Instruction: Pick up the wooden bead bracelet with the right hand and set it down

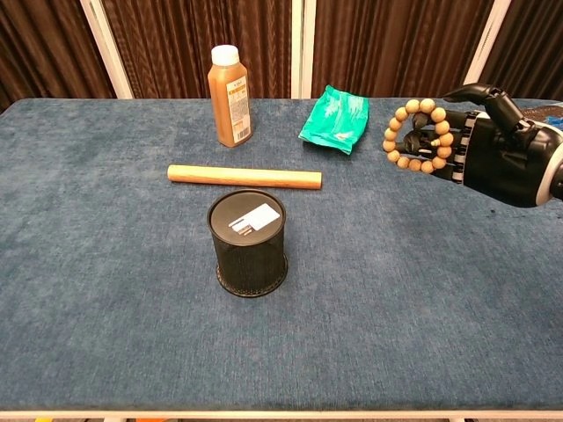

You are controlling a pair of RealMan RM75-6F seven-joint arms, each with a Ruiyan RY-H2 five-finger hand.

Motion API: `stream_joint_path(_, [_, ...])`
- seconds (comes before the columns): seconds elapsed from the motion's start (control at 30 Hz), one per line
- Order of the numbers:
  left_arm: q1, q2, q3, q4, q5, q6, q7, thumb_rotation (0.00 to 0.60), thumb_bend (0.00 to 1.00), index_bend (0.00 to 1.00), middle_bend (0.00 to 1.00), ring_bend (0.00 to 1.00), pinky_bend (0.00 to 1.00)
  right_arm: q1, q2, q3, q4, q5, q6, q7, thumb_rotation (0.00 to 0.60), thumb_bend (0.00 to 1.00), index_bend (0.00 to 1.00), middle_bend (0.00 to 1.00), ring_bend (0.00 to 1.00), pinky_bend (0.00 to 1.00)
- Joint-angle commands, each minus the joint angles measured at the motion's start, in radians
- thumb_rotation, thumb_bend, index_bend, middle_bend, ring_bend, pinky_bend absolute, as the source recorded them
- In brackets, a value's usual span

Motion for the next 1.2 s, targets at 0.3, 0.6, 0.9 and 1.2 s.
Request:
stream_joint_path(0.3, [0.0,-0.001,0.0,0.0,-0.002,-0.001,-0.003,0.6,0.01,0.23,0.17,0.05,0.03,0.0,-0.002,-0.005,-0.001,0.001,0.006,-0.006,0.314,0.52,0.57,0.57,0.15,0.0])
stream_joint_path(0.6, [0.001,-0.002,0.001,0.004,-0.002,-0.001,-0.007,0.6,0.01,0.23,0.17,0.05,0.03,0.0,-0.002,-0.005,-0.005,0.005,0.01,-0.005,0.344,0.51,0.57,0.57,0.15,0.0])
stream_joint_path(0.9, [0.001,-0.001,0.002,0.004,-0.001,-0.002,-0.011,0.6,0.01,0.23,0.17,0.05,0.04,0.001,-0.006,-0.003,-0.004,0.003,0.017,0.005,0.334,0.71,0.57,0.57,0.15,0.0])
stream_joint_path(1.2, [0.002,-0.001,0.004,0.005,-0.001,-0.004,-0.016,0.6,0.01,0.23,0.17,0.05,0.04,0.007,-0.005,-0.008,-0.001,-0.01,0.021,0.017,0.341,0.88,0.57,0.56,0.15,0.0])
